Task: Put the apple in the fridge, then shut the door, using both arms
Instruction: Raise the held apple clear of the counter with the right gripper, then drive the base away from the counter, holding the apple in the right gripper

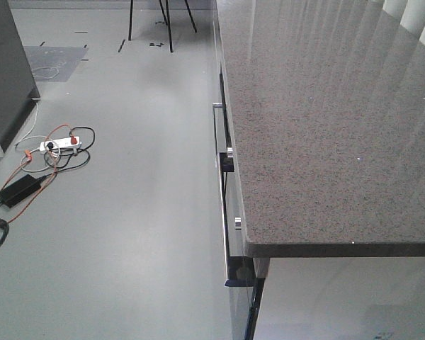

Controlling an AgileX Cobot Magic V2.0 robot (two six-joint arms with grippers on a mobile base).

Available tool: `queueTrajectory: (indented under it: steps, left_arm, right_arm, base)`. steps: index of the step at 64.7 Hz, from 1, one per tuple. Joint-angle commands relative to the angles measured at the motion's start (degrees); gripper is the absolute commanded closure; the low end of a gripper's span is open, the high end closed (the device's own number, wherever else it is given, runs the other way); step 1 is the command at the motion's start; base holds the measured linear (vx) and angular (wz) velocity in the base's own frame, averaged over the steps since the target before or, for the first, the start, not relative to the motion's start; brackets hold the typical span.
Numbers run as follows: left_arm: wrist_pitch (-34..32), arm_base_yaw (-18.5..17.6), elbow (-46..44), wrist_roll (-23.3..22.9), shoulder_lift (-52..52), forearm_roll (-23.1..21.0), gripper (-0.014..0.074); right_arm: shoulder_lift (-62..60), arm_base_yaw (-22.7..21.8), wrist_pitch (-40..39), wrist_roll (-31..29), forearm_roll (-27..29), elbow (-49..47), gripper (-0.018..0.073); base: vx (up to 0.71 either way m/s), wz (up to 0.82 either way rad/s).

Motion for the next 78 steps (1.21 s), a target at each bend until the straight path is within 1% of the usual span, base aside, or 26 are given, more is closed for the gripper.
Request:
queueTrajectory:
  steps: [1, 59, 78]
  left_arm:
    - [-3.95, -0.09, 1.04, -0.09, -0.63, 0.16, 0.0601]
    - [-3.95, -0.09, 1.04, -0.09, -0.63, 0.16, 0.0601]
    - [-3.95, -0.09, 1.04, -0.09, -0.63, 0.16, 0.0601]
  right_arm:
    - [-0.02, -0.23, -4.00, 0.01, -0.13, -1.59, 0.0428]
    - [-0.02, -0.23, -4.00, 0.01, -0.13, -1.59, 0.0428]
    - [-0.02, -0.23, -4.00, 0.01, -0.13, -1.59, 0.0428]
  base:
    - [0.00, 0.00]
    - [0.00, 0.00]
    - [-0.01, 0.17]
